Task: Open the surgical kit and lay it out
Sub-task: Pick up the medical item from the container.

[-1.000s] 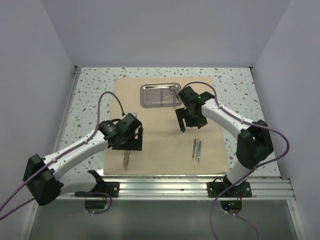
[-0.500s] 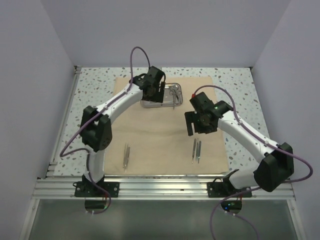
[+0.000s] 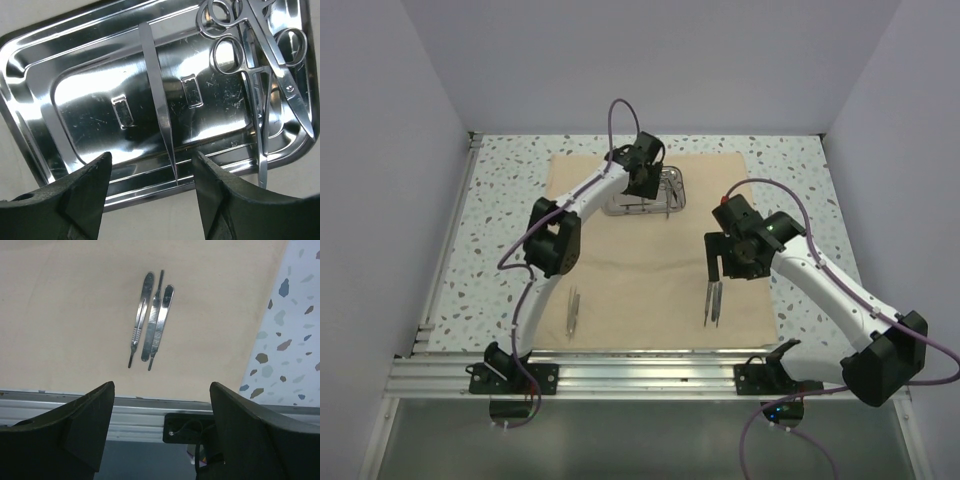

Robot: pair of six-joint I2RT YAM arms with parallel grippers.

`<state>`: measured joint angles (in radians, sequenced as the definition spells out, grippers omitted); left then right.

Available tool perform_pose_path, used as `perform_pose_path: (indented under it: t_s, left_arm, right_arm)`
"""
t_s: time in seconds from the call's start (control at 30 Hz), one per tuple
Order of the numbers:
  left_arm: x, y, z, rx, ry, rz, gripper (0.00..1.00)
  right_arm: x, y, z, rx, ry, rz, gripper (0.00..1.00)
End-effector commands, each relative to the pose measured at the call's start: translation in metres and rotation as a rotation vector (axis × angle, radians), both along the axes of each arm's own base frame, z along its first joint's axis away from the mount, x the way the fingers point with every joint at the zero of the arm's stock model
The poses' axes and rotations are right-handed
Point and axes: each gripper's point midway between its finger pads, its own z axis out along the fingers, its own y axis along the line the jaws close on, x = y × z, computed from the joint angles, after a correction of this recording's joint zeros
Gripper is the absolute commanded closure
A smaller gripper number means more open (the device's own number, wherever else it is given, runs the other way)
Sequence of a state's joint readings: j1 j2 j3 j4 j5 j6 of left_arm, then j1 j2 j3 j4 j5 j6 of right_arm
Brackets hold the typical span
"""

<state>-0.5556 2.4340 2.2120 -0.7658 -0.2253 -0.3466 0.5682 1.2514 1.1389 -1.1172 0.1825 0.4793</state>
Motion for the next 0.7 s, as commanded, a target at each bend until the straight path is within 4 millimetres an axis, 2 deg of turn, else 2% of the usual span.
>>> perform_pose_path:
  t_s: [0.0,0.07,0.17,0.27,0.3,0.4,0.5,0.57,0.63,0.67]
  left_arm:
    - [0.009,-0.004,-0.009,-0.029,-0.001,-0.005,0.32]
    - [0.006,-0.005,-0.020,-0.027,0.020,-0.009,0.32]
    - [-0.001,-0.002,-0.036,-0.016,0.050,-0.008,0.39]
    - [-0.008,0.001,-0.049,0.001,0.078,-0.011,0.59]
    - [-0.010,0.002,-0.053,0.005,0.084,-0.011,0.73]
    - [-0.012,0.005,-0.057,0.012,0.094,-0.008,1.00]
    - [-0.011,0.005,-0.051,0.014,0.083,-0.016,1.00]
    - [-0.009,0.006,-0.037,0.012,0.058,-0.024,1.00]
    - [-0.005,0.008,-0.019,0.017,0.021,-0.022,1.00]
    - [-0.001,0.009,0.003,0.007,-0.017,-0.017,1.00]
  right_arm:
    - [-0.008,-0.010,0.003,-0.017,0.005,-0.048,0.19]
    - [-0.008,-0.011,0.002,-0.023,0.007,-0.054,0.19]
    - [-0.007,-0.010,0.002,-0.026,0.012,-0.054,0.19]
    - [-0.004,-0.009,0.002,-0.031,0.017,-0.054,0.19]
    - [-0.003,-0.008,0.002,-0.031,0.015,-0.054,0.19]
    - [0.000,-0.006,0.002,-0.028,0.014,-0.052,0.19]
    - [0.002,-0.003,0.001,-0.020,0.015,-0.048,0.19]
    - [0.003,-0.001,-0.001,-0.018,0.019,-0.046,0.19]
    - [0.005,0.002,-0.002,-0.009,0.019,-0.043,0.19]
    - [0.007,0.003,-0.002,-0.004,0.017,-0.042,0.19]
